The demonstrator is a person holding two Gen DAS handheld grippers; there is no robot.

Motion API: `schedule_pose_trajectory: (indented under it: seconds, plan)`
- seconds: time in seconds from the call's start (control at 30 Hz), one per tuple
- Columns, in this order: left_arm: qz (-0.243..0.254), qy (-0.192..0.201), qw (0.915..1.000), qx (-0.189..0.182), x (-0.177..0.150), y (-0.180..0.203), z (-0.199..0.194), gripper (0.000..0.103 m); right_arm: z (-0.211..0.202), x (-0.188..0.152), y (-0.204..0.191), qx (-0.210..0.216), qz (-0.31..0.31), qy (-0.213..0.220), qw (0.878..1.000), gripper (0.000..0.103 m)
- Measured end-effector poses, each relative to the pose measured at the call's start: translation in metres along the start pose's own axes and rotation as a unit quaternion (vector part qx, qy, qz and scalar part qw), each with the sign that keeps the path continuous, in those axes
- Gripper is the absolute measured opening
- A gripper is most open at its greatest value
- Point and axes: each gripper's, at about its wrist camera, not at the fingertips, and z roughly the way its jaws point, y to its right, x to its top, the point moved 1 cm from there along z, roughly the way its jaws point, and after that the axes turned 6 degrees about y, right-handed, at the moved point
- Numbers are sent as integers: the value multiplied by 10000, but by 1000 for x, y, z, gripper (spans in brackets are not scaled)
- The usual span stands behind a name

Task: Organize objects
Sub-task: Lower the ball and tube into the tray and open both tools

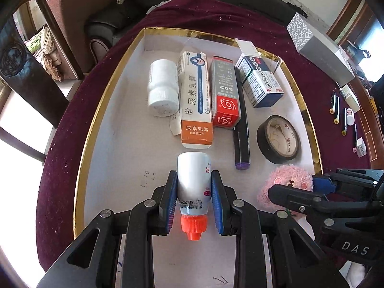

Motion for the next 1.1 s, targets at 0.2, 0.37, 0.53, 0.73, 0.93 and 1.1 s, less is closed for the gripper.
schedule_pose_trajectory:
  seconds: [0.2, 0.37, 0.53, 0.73, 0.93, 1.1]
  plan:
    - [61, 15, 10000, 16, 1, 0, 0, 23, 6, 4, -4, -30, 31, -32, 10000, 28]
    - [65, 15, 10000, 13, 3, -1, 0, 23, 12, 5, -9, -30, 6, -76, 10000, 28]
    - [23, 8, 10000, 21, 6, -5, 1, 23, 13, 6, -10, -48, 1, -91, 9999, 28]
    - [-16, -18, 10000, -12, 7, -5, 2, 23, 15, 6, -10, -36, 47, -116, 9999, 28]
    - [-79, -48, 10000, -23, 7, -5, 1, 23, 15, 5, -9, -8, 69, -132, 9999, 29]
    - [-413, -156, 9989, -144, 7, -11, -5, 24, 10, 3, -7, 65, 127, -109, 9998, 31]
